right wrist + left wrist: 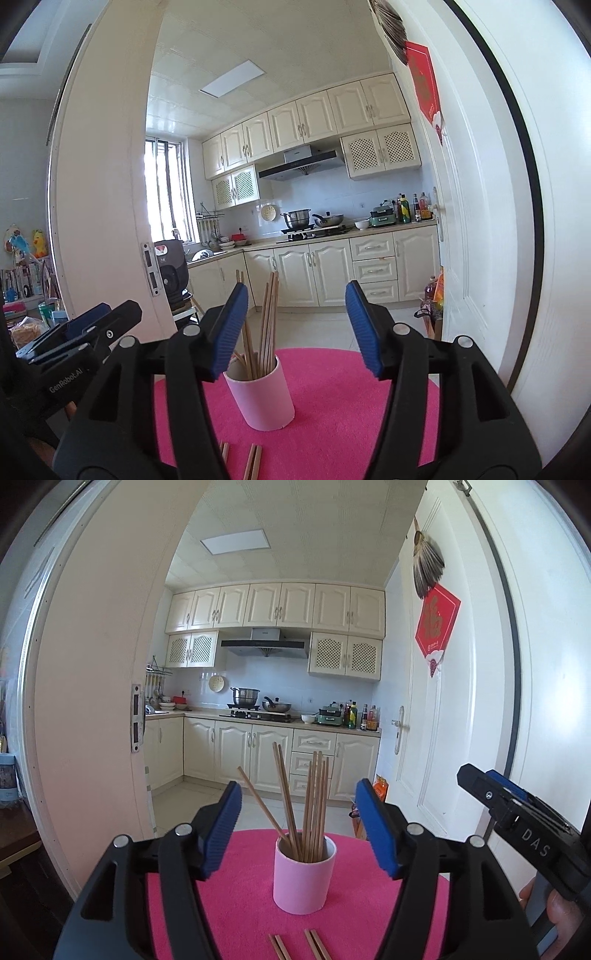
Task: Organize utensils
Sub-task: 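Grasp a chopstick with the left tool while the right tool grasps another chopstick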
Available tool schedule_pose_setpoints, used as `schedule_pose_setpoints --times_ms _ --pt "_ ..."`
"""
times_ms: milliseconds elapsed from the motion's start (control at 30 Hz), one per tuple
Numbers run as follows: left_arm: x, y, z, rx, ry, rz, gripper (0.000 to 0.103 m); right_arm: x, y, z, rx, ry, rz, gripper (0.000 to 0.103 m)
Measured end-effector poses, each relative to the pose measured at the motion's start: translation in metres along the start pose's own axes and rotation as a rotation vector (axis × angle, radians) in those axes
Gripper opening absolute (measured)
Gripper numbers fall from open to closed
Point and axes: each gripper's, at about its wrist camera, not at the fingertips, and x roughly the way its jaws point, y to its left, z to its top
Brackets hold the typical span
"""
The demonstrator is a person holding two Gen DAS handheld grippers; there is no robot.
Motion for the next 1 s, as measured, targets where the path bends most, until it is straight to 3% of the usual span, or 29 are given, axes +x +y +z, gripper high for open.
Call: schedule_pose_setpoints --times_ms 200,367,533,800,1000 --pt "-0.02 -0.007 -0.012 0.024 0.061 -0.003 0.067 -0.016 -0.001 -0.015 -0.004 0.055 -0.015 0.058" --pt "-0.025 -0.006 -0.026 0.016 0.162 -0.011 0.068 -0.023 -0.001 -0.03 -0.01 0.134 -0.019 0.06" --pt "-0.012 0.002 -0.051 0.005 0.366 0.007 0.069 -0.015 -0.002 -0.046 -0.014 0.277 -0.008 0.063" --pt "0.026 0.025 -0.107 -0.105 0.787 0.026 0.069 0.006 -0.007 -0.076 0.003 0.497 0.007 0.063" --pt "0.041 0.025 -0.136 -0.093 0.924 0.063 0.068 0.013 -0.01 -0.091 0.007 0.591 0.011 0.063"
